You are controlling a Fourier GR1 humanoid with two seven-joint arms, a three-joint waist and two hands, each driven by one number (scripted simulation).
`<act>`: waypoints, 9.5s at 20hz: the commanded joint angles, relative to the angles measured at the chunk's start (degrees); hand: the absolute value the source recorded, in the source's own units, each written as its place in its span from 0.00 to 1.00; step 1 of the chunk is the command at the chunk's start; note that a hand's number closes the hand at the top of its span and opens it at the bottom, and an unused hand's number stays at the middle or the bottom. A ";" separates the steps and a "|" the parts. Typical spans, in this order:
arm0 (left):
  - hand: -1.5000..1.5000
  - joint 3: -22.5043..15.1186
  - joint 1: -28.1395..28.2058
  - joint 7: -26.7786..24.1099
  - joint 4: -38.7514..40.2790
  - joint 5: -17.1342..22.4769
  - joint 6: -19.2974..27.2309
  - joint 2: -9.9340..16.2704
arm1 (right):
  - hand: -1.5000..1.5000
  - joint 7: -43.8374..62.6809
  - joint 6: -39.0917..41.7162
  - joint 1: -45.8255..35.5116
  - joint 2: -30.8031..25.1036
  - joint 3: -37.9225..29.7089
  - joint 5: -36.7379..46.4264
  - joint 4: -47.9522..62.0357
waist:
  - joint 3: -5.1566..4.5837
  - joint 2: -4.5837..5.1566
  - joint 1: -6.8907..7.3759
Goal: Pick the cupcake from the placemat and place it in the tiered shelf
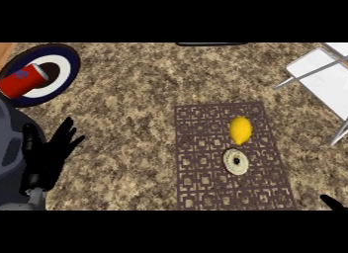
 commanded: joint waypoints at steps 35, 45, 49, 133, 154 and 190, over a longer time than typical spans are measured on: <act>0.50 -0.14 -0.94 0.77 2.67 -3.53 -2.11 -2.98 | 0.00 81.42 7.90 -34.26 3.60 31.67 34.88 -8.49 | -0.12 0.41 3.25; 0.50 1.80 -2.22 -0.96 7.69 -3.75 -3.73 -3.13 | 0.00 81.08 10.31 -34.65 11.86 32.39 43.07 -3.14 | -0.12 0.53 2.24; 0.50 0.93 -3.58 3.46 3.09 -3.35 -2.65 -3.94 | 0.00 80.27 10.82 -33.67 16.15 33.79 47.07 -0.04 | -0.06 0.41 2.30; 0.50 7.01 -0.30 1.69 4.51 -7.41 -8.72 -6.89 | 1.00 61.60 32.64 -99.65 5.25 -24.41 88.67 36.25 | -0.06 0.48 2.68; 0.50 8.67 -2.42 0.79 6.03 -9.02 -9.52 -7.16 | 1.00 46.83 21.51 -89.04 -5.93 -27.47 81.26 52.26 | -0.04 0.63 2.80; 0.50 10.07 -1.62 3.75 3.47 -9.91 -9.56 -7.75 | 0.00 48.53 -7.28 -90.67 -10.56 -34.87 68.33 45.06 | -0.05 0.39 2.31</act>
